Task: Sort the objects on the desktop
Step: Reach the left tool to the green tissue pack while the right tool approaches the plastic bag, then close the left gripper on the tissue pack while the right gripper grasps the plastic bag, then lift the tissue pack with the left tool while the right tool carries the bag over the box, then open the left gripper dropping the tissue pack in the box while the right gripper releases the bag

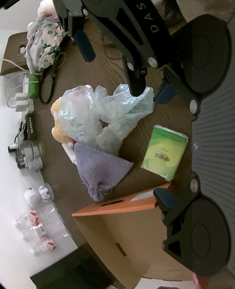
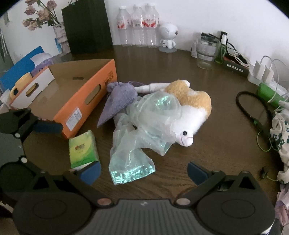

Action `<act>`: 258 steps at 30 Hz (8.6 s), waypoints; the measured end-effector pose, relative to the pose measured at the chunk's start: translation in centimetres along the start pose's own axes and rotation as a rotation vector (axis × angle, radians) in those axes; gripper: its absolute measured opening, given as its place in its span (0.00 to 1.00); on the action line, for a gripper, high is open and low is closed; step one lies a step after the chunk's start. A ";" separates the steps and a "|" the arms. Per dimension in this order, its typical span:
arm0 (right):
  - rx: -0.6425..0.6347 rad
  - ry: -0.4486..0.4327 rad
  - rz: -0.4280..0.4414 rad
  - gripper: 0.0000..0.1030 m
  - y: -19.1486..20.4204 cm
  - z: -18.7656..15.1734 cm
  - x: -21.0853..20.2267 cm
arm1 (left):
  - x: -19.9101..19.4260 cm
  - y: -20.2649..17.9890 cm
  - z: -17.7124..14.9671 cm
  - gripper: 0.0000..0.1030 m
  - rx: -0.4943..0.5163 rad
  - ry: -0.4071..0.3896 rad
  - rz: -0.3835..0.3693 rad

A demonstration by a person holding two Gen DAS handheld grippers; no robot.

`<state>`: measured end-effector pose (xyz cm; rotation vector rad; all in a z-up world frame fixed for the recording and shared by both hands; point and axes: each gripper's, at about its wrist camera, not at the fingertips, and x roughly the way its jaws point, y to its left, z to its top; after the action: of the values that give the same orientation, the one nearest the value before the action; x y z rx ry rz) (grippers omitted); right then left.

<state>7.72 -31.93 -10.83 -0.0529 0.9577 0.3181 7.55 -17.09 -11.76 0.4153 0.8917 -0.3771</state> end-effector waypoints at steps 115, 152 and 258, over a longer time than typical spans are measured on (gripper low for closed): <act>0.003 0.022 0.075 0.04 1.5 0.3 -1.0 | -2.0 2.4 -1.1 0.67 -0.194 0.060 -0.077; -0.105 -0.042 0.276 0.03 11.7 -1.9 -6.4 | -11.6 11.6 -11.4 0.67 -0.553 0.039 0.068; 0.024 0.138 0.259 0.09 17.8 19.1 17.0 | 8.3 36.5 -0.7 0.67 -0.504 0.085 0.169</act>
<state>26.85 -7.28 -11.87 0.0730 1.1074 0.5471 29.38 13.31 -11.93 0.0400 0.9893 0.0272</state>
